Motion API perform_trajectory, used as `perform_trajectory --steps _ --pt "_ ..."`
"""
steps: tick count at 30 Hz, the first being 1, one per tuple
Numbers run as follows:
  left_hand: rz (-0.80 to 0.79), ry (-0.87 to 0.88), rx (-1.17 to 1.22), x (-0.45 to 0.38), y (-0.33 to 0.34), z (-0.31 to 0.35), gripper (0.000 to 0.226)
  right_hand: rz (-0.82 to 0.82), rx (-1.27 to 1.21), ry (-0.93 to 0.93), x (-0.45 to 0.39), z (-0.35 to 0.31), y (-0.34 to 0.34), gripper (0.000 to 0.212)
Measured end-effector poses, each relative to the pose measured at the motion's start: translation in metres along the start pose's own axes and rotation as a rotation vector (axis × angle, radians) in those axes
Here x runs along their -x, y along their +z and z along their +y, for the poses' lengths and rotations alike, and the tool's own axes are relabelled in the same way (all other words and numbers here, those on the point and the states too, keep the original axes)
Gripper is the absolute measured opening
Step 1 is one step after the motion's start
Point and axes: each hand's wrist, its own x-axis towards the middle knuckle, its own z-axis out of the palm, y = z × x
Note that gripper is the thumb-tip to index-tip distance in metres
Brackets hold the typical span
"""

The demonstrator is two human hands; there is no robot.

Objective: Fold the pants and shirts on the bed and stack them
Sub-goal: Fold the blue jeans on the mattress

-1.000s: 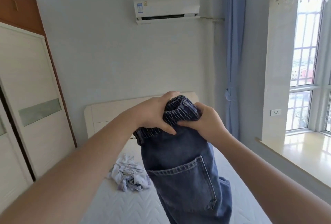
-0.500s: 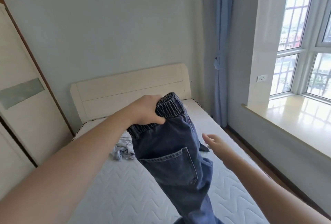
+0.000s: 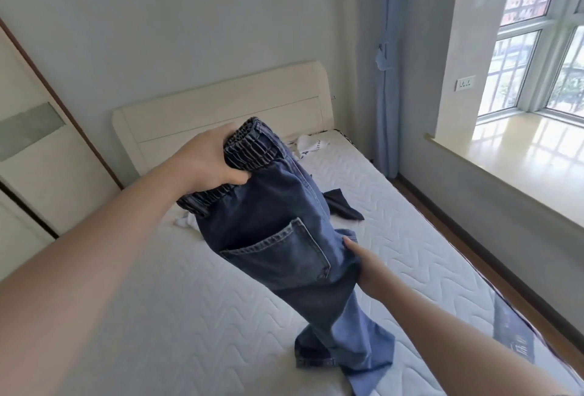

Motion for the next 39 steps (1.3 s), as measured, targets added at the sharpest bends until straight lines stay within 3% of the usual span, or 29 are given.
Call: perform_trajectory --steps 3,7,12,16,24,32,36,39 --pt "0.067 -0.036 0.034 0.004 -0.007 -0.011 0.050 0.008 -0.130 -0.048 -0.005 -0.027 0.001 0.037" --pt "0.192 -0.153 0.148 0.007 -0.011 -0.030 0.046 0.039 -0.115 -0.212 -0.003 -0.091 0.004 0.025" --pt "0.233 -0.256 0.353 0.011 -0.011 -0.037 0.043 0.021 -0.042 -0.487 0.029 -0.187 0.005 0.016" --pt "0.249 -0.248 0.555 0.006 -0.004 -0.023 0.056 0.025 0.018 -0.692 0.070 -0.247 0.011 0.015" --pt "0.232 -0.208 0.910 0.000 0.027 0.024 0.050 0.124 0.192 -0.979 0.145 -0.323 0.014 0.024" --pt "0.086 -0.339 1.103 0.027 0.124 0.013 0.033 0.174 0.388 -0.806 0.138 -0.299 -0.020 0.026" --pt "0.020 -0.507 1.122 0.068 0.205 -0.019 0.031 0.243 0.579 -0.562 0.105 -0.236 -0.067 0.026" --pt "-0.060 -0.706 1.140 0.110 0.265 -0.044 0.047 0.299 0.817 -0.333 0.077 -0.165 -0.107 0.028"
